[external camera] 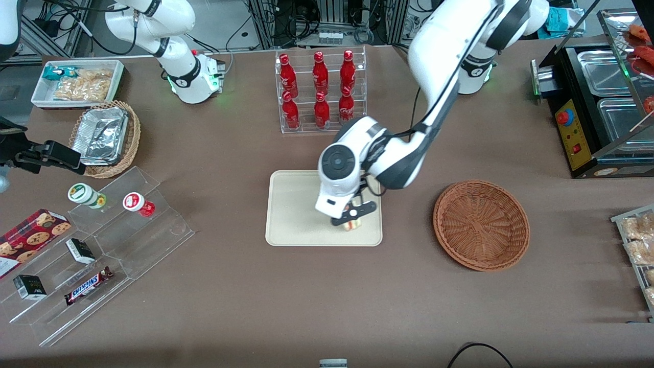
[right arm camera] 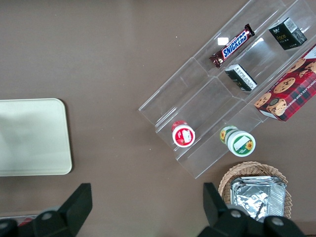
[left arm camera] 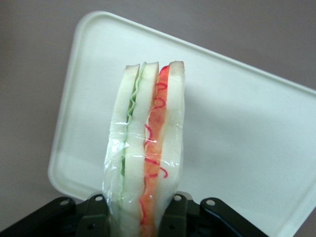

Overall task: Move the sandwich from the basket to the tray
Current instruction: 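Carry the sandwich with the left gripper over the cream tray, then lower the sandwich onto the tray and open the left gripper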

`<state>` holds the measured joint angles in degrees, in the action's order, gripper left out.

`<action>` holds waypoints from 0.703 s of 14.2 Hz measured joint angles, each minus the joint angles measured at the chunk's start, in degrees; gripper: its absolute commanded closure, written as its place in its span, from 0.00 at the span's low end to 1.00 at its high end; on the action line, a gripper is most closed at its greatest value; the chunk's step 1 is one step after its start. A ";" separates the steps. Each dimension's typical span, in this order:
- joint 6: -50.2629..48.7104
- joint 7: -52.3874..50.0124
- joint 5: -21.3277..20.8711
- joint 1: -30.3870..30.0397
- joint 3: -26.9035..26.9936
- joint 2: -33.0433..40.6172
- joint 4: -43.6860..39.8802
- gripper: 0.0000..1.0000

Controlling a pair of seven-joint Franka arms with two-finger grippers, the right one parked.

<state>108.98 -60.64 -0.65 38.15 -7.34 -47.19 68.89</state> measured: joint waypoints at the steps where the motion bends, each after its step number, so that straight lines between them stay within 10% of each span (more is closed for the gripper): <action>1: 0.73 1.56 0.00 0.71 -0.12 -1.67 -1.08 0.69; 10: 1.29 14.67 -0.42 2.31 -0.13 -5.37 -1.94 0.66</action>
<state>110.28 -45.96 -1.07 40.46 -7.47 -52.55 66.95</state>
